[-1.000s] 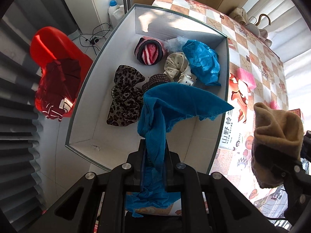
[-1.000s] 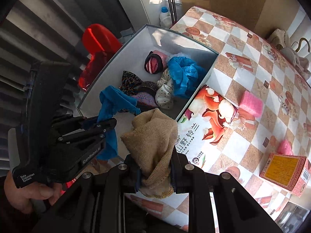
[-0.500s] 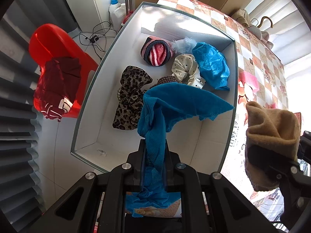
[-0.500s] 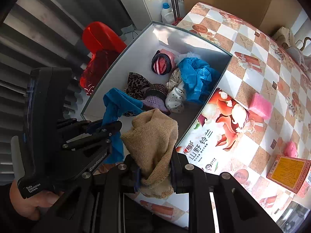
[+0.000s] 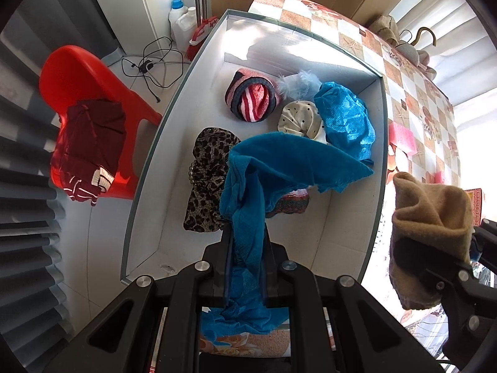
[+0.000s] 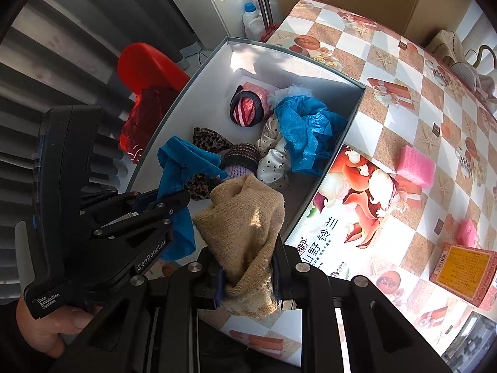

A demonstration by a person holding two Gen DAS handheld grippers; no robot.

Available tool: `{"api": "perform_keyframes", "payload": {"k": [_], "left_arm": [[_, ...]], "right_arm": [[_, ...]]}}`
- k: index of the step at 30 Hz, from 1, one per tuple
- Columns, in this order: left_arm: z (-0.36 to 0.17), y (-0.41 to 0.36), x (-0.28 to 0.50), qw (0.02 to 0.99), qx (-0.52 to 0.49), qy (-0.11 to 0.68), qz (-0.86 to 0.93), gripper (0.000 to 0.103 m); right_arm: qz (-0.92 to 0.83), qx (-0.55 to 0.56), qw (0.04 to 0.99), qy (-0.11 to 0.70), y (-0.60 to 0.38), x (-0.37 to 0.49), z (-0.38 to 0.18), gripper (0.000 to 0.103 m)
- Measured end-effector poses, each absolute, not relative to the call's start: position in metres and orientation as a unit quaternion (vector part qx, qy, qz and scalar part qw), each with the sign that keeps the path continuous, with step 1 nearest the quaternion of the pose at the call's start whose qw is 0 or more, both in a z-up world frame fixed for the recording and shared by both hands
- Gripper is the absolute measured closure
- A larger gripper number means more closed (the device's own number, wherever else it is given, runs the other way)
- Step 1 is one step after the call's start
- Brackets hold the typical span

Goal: Organize soft objects
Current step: 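Hold the blue cloth and beige knit item above the box, lowering slowly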

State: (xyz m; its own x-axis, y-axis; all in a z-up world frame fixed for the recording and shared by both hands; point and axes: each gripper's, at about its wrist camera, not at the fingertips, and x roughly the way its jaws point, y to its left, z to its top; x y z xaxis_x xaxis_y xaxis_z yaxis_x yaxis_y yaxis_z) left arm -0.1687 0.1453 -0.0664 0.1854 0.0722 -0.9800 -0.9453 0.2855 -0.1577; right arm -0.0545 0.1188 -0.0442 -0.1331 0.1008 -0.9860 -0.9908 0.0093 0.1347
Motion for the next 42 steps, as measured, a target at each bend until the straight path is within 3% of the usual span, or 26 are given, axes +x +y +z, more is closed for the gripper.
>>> {"api": "perform_keyframes", "payload": {"k": [42], "left_arm": [[-0.072,0.161,-0.176,0.629,-0.414,0.522,0.401,0.088]], "right_arm": [[0.543,-0.427,0.510,0.512,0.141,-0.063,-0.064,0.079]]}}
